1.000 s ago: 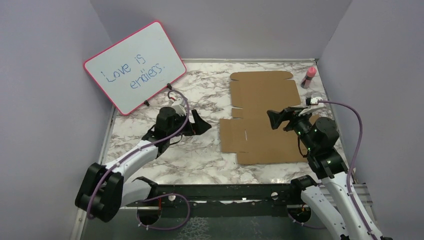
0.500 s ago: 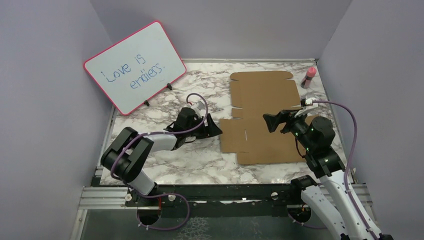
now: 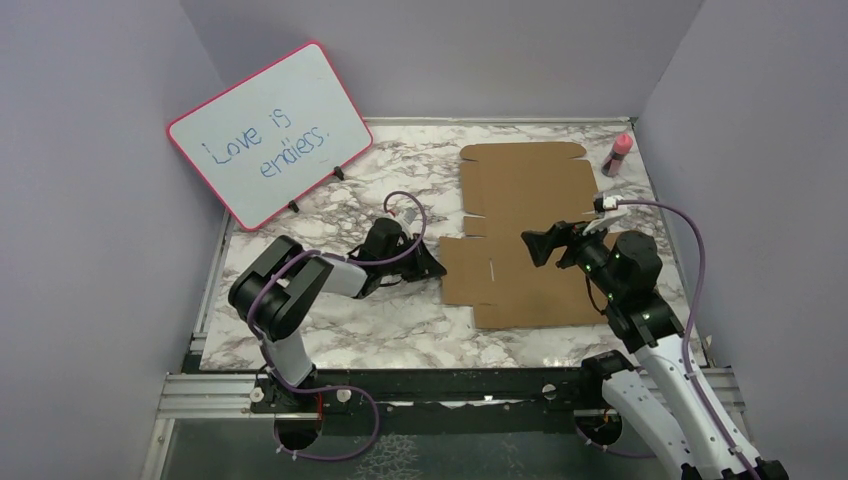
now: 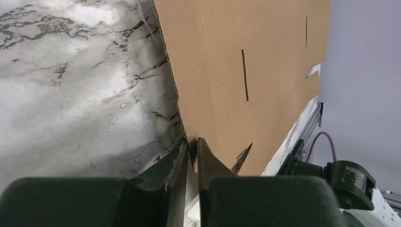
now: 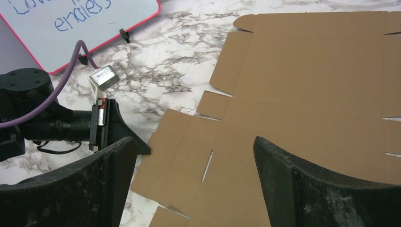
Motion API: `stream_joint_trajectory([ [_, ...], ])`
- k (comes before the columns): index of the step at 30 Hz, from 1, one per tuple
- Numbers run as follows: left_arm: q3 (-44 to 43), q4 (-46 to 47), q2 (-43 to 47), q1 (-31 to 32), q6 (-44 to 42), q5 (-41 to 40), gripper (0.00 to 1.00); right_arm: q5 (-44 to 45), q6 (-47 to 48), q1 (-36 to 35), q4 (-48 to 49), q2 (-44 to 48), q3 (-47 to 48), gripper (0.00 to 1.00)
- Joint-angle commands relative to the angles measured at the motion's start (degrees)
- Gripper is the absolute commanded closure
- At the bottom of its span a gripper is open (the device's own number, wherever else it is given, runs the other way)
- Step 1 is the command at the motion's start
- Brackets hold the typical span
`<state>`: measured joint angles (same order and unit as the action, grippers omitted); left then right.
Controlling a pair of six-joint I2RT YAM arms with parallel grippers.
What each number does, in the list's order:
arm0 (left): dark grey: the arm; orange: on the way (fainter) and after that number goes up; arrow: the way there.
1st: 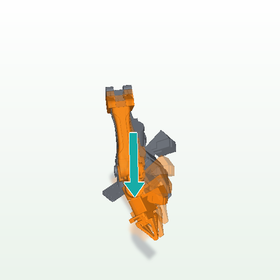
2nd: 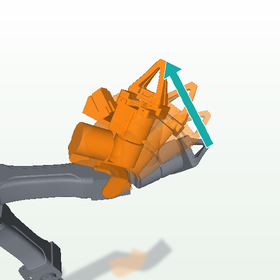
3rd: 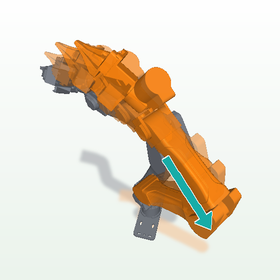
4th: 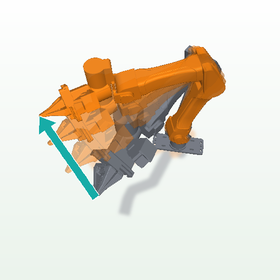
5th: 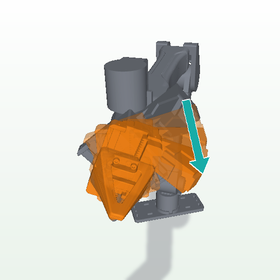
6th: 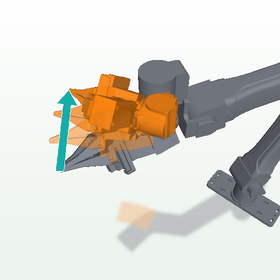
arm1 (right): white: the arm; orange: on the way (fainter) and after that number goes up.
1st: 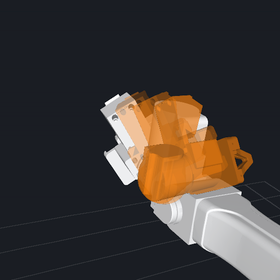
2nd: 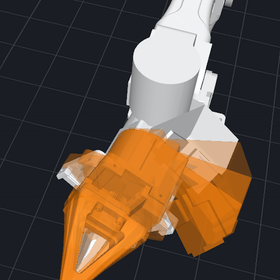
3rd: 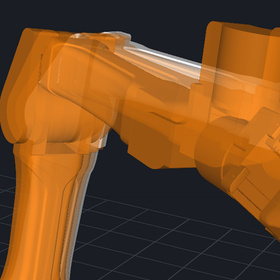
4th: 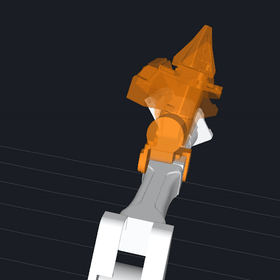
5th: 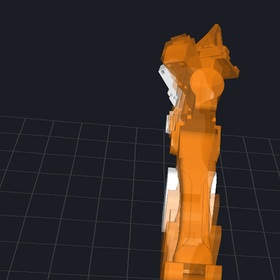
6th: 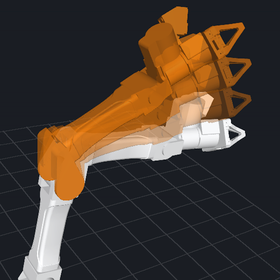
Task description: Fold the paper box
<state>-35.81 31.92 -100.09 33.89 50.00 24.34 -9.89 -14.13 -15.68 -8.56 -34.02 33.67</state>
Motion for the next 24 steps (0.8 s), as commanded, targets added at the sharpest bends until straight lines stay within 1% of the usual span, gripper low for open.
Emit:
stream_joint_trajectory([
  [1,-0.4,3.1,0.1,0.3,-0.2,1.6,0.93,-2.3,-0.9,-0.2,2.7,-0.5,-0.7,0.03],
  [2,-0.5,3.1,0.4,0.3,-0.4,1.7,0.99,-2.5,-0.9,-0.2,2.7,-0.7,-0.7,0.03],
  [3,-0.4,3.1,0.7,0.3,-0.7,1.9,1.0,-2.6,-0.9,-0.2,2.6,-0.8,-0.7,0.03],
  [7,1.0,2.3,3.0,-2.1,-2.6,4.5,1.0,-3.5,-0.9,-0.2,2.2,-1.2,-0.2,0.03],
  [10,0.9,-2.6,4.6,-4.9,-6.3,7.0,1.0,-4.6,-1.0,-0.2,2.3,-1.8,-0.3,0.03],
  [13,-0.6,-12.8,7.7,-7.2,-12.6,5.2,1.0,-5.6,-1.1,-0.2,2.3,-2.7,-0.2,0.03],
  [16,-4.5,-26.6,9.5,-9.5,-20.2,2.4,1.0,-6.1,-1.1,-0.2,2.1,-3.8,0.2,0.03],
  [20,-10.4,-38.2,8.1,-13.8,-27.2,2.3,1.0,-7.6,-1.0,-0.2,2.1,-5.3,0.5,0.03],
  [24,-17.9,-48.0,6.0,-17.2,-32.7,1.6,1.0,-8.6,-1.1,-0.2,1.6,-6.3,0.8,0.03],
])
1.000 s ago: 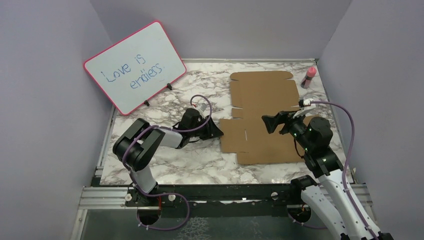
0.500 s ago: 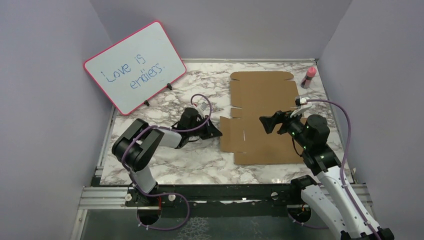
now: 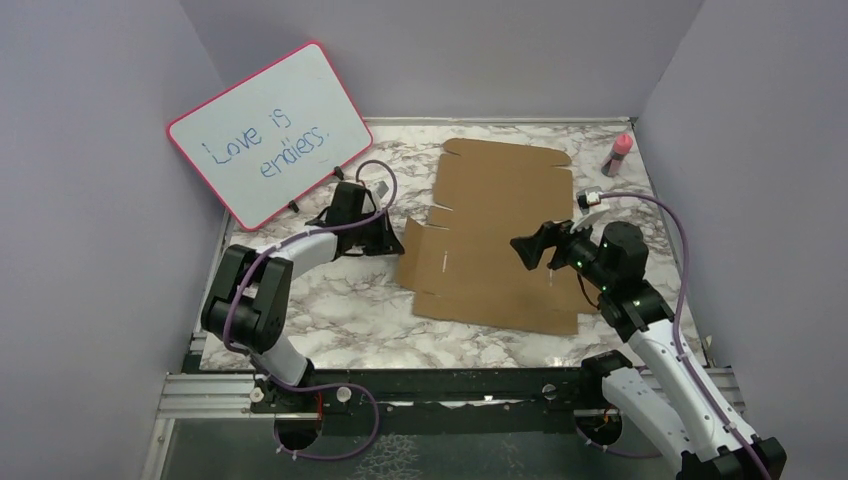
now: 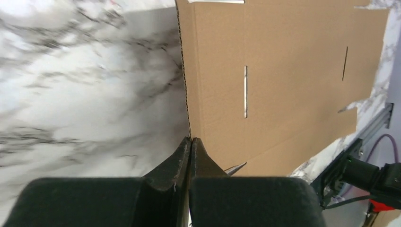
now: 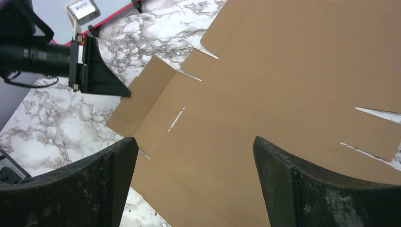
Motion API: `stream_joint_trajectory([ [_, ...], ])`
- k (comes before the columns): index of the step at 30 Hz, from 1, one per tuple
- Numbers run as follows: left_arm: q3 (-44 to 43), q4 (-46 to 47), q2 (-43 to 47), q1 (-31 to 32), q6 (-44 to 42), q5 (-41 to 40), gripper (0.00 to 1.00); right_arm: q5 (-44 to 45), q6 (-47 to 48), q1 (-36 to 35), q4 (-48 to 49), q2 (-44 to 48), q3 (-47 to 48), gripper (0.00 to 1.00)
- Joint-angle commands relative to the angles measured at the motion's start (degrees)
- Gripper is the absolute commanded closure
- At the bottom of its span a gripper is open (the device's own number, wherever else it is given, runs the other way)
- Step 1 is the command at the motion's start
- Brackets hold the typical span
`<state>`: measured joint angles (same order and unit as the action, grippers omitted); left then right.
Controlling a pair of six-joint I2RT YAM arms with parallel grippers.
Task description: Fold the paper box
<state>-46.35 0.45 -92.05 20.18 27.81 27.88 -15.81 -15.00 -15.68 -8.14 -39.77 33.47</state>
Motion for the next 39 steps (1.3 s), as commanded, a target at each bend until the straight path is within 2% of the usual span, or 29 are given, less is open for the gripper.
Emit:
stream_joint_trajectory([
  [1,-9.3,-18.8,-2.8,-4.0,-12.1,-2.5,1.0,-2.7,-0.3,-0.2,1.0,-0.8,1.0,0.03],
  [8,-23.2,-28.9,-8.4,-5.7,-19.3,-9.9,0.91,-3.3,-0.4,-0.2,-0.2,-2.3,1.7,0.03],
  [11,-25.4,-29.1,-7.7,-5.6,-19.4,-10.4,0.8,-1.9,-0.3,-0.2,-1.1,-2.7,1.9,0.03],
  [14,-23.5,-27.2,-4.2,-5.6,-17.6,-10.6,0.67,-0.8,-0.2,-0.2,-1.8,-3.1,2.1,0.02],
  [18,-16.4,-24.8,4.5,-5.6,-13.2,-14.0,0.5,-0.9,-0.9,-0.2,-2.3,-5.0,2.7,0.01],
  [21,-7.3,-20.3,13.9,-5.6,-5.1,-15.1,0.36,0.1,-0.9,-0.2,-2.8,-6.9,3.3,0.0],
  [23,0.1,-15.8,20.0,-5.6,1.0,-13.3,0.32,1.1,-1.5,-0.2,-2.5,-8.3,3.4,0.0],
  [27,12.1,-7.2,27.3,-2.6,12.3,-10.4,0.31,0.9,-2.8,-0.2,-2.2,-12.0,4.1,0.0],
  [33,24.5,4.5,32.1,5.9,26.2,-19.6,0.3,-0.6,-3.7,-0.2,2.2,-14.4,3.1,0.0],
  [39,31.0,15.5,29.1,6.9,34.9,-20.5,0.33,-1.9,-3.5,-0.2,4.3,-15.0,2.6,0.0],
])
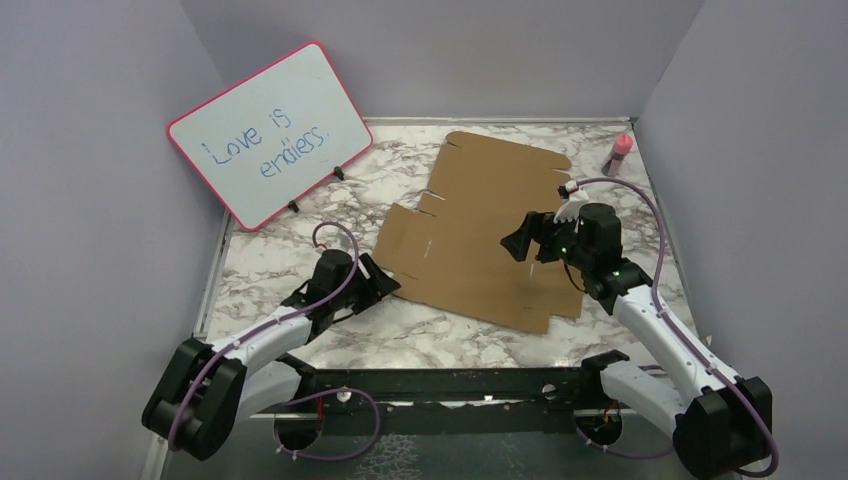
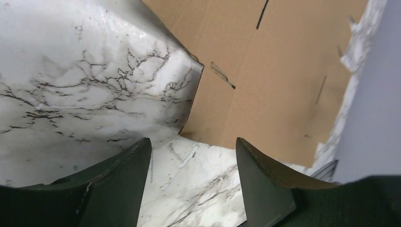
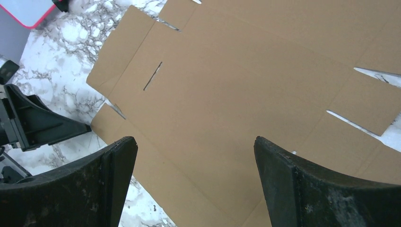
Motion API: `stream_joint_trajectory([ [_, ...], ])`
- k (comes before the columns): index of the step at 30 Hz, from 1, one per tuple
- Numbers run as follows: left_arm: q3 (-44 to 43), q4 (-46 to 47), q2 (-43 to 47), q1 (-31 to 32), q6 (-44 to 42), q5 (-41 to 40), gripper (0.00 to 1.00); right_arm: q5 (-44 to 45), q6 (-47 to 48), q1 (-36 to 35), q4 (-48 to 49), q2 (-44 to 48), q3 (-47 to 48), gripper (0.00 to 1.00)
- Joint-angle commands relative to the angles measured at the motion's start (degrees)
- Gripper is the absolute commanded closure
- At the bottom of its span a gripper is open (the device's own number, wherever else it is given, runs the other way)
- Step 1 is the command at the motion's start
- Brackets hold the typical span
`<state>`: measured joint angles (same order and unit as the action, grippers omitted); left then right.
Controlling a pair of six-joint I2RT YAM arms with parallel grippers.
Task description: Fold the paper box
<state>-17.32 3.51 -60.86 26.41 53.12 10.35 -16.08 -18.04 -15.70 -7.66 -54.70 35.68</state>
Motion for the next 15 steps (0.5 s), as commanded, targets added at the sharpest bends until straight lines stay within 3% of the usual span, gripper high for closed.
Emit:
stream_joint_trajectory([
  [1,2.0,13.0,-3.2,0.8,10.0,-2.7,0.35,-1.6,-0.3,-0.2,4.0,0.1,0.2,0.0],
  [6,2.2,14.9,-5.3,1.6,10.4,-3.3,0.45,-0.8,0.0,-0.2,4.1,0.3,-0.1,0.0],
  [11,2.8,15.0,-4.7,1.6,10.1,-4.5,0.72,-1.3,0.1,-0.1,4.3,0.1,0.0,0.01],
  [15,2.1,12.5,-3.8,1.6,7.7,-7.2,0.87,-1.5,0.6,-0.2,3.9,0.5,-0.1,0.01],
])
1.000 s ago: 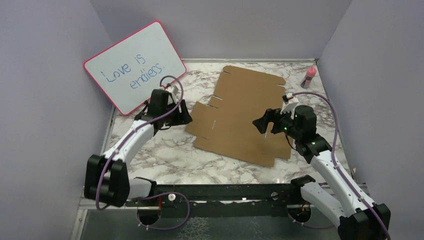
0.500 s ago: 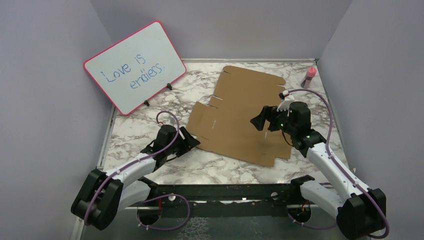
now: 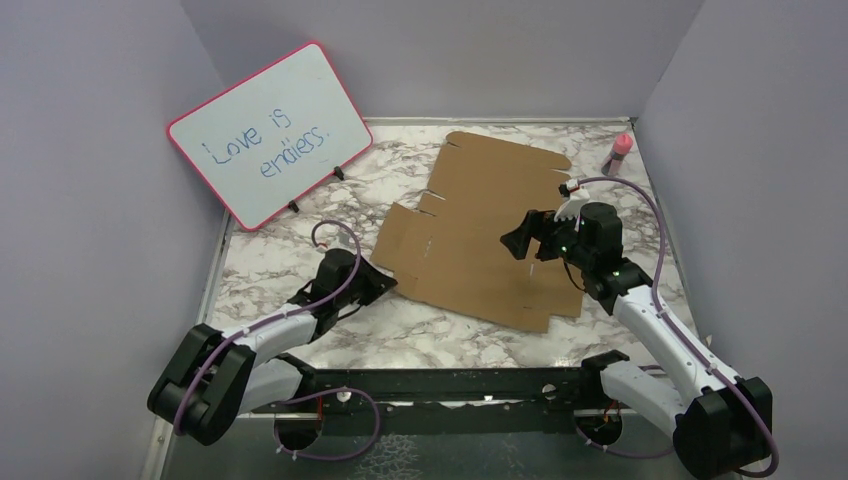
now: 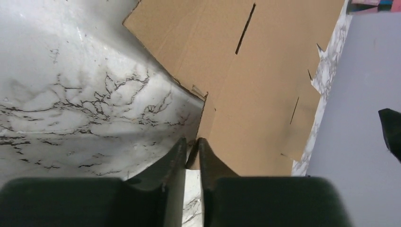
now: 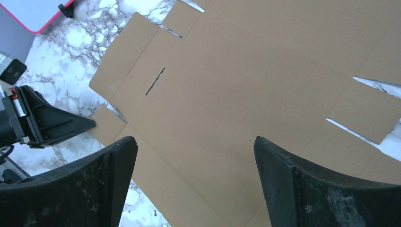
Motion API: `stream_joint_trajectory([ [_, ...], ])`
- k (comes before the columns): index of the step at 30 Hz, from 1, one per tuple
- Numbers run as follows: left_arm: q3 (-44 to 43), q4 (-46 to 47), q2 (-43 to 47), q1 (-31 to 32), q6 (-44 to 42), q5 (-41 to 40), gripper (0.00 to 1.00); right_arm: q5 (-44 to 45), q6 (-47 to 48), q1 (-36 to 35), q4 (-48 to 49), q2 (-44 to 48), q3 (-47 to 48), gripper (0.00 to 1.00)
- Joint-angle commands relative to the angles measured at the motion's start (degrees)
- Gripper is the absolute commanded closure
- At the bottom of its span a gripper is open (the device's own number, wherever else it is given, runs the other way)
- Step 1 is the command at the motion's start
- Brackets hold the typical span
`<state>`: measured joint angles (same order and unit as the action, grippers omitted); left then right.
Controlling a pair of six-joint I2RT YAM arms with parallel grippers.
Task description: Fold the paper box
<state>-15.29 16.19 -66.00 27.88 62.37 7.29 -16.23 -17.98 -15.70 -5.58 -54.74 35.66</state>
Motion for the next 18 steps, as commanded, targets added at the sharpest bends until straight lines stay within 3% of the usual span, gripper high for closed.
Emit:
stream_joint_trajectory([
  [1,-0.7,-1.7,1.5,0.1,-2.7,-5.2,0.92,-1.6,0.6,-0.2,1.7,0.5,-0.1,0.01],
  [3,-2.7,-5.7,1.9,-0.7,-6.7,-6.8,1.0,-1.9,0.9,-0.2,1.4,0.4,-0.1,0.01],
  [8,-8.3,-12.6,1.0,-7.7,-17.6,-5.4,1.0,-3.0,1.3,-0.2,0.8,0.3,-0.3,0.03],
  [15,-22.2,-25.1,-8.5,-15.2,-33.0,-1.4,1.0,-1.3,1.0,-0.2,-1.0,-1.7,0.0,0.03],
  [18,-28.1,-28.5,-11.2,-16.3,-35.6,-3.5,0.86,1.6,0.5,-0.2,-2.3,-3.2,0.5,0.03],
])
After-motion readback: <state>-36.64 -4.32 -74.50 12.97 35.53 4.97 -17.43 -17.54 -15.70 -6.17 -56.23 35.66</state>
